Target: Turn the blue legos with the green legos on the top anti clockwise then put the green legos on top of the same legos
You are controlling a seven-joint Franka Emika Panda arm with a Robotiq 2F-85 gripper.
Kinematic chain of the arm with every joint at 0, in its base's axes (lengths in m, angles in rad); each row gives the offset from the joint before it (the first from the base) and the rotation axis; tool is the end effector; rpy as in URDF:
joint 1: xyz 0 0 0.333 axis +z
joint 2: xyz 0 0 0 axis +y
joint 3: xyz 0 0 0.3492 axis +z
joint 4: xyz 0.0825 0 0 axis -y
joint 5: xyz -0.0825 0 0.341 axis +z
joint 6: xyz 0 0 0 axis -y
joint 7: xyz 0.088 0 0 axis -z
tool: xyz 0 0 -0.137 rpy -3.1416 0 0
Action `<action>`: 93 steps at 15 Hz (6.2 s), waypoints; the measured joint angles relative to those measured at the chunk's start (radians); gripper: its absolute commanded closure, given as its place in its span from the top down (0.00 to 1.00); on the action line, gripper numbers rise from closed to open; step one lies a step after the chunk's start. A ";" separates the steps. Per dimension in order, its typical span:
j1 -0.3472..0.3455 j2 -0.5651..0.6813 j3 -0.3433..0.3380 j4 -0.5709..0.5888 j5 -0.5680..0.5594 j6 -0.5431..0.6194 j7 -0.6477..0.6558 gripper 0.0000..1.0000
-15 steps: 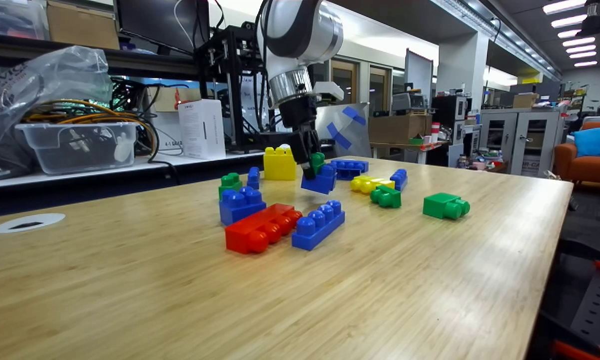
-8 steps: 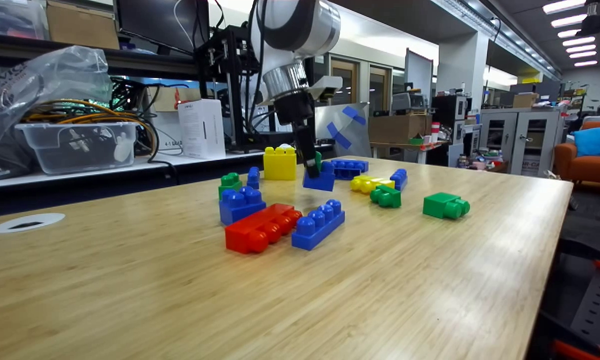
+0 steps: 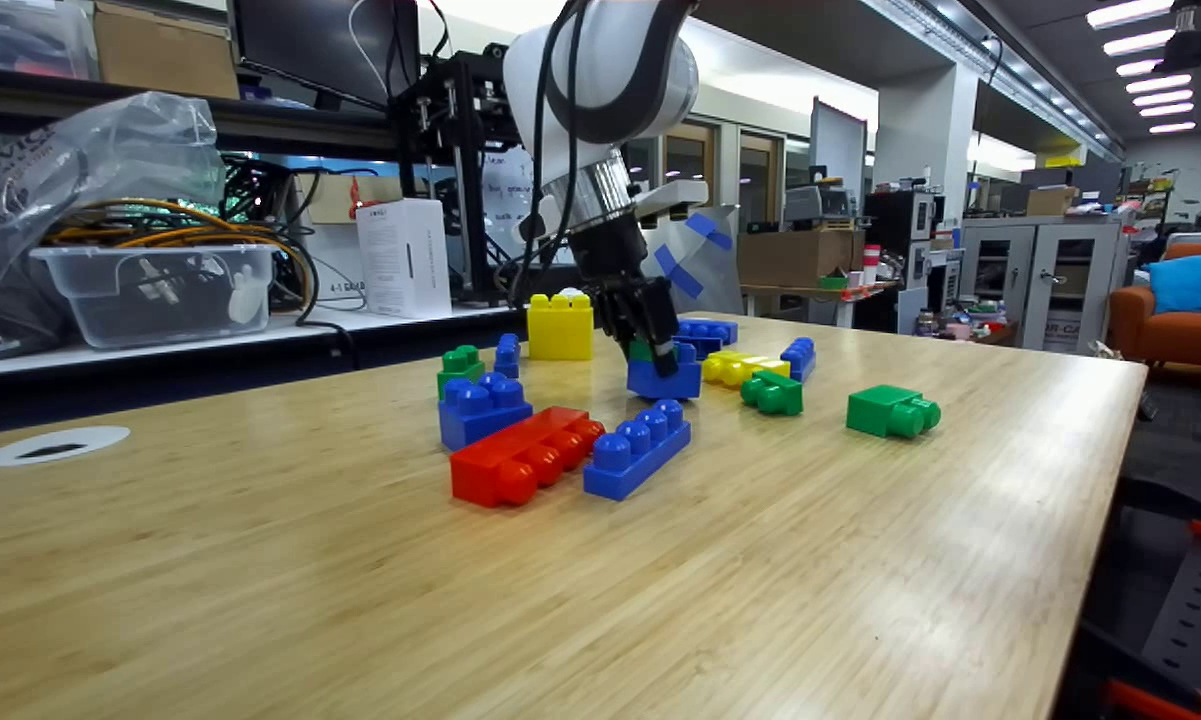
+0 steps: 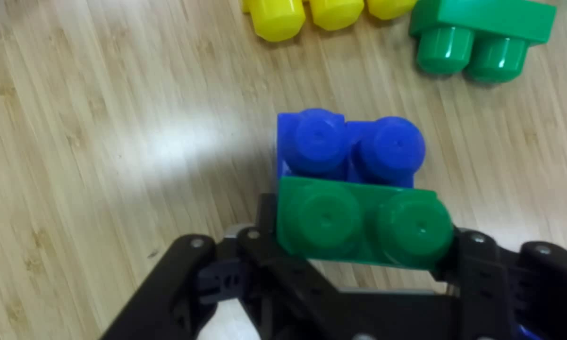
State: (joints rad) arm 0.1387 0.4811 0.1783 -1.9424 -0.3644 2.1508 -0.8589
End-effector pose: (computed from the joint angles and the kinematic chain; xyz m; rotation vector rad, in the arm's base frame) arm 0.5528 0.1515 0.2512 2.2810 1.9358 -0.4468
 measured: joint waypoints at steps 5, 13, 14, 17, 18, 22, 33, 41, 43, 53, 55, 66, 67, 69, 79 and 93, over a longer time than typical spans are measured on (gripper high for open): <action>0.009 -0.006 0.003 -0.034 -0.061 0.048 -0.065 0.93; 0.015 -0.042 0.002 -0.062 -0.096 0.067 -0.075 1.00; 0.015 -0.065 0.002 -0.064 -0.095 0.066 -0.063 1.00; 0.014 -0.164 0.000 -0.076 -0.088 0.057 -0.019 1.00; 0.013 -0.202 -0.003 -0.083 -0.084 0.049 -0.003 1.00; -0.014 -0.350 -0.039 -0.127 -0.039 0.001 0.037 1.00; -0.103 -0.535 -0.175 -0.335 0.313 -0.032 -0.065 1.00; -0.094 -0.514 -0.173 -0.458 0.283 0.057 -0.056 1.00; -0.088 -0.489 -0.161 -0.464 0.238 0.075 -0.024 1.00; -0.043 -0.355 -0.100 -0.437 0.009 0.144 0.128 1.00; -0.040 -0.331 -0.097 -0.425 -0.023 0.149 0.137 1.00; -0.038 -0.216 -0.081 -0.359 -0.048 0.157 0.138 1.00; -0.038 -0.210 -0.081 -0.357 -0.048 0.157 0.138 1.00; -0.038 -0.204 -0.081 -0.354 -0.048 0.154 0.138 1.00; -0.038 -0.182 -0.080 -0.343 -0.046 0.120 0.138 1.00; -0.037 -0.182 -0.047 -0.335 -0.043 0.037 0.138 1.00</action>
State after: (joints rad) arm 0.1020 0.2991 0.1314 -2.2776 -0.4079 2.1881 -0.7211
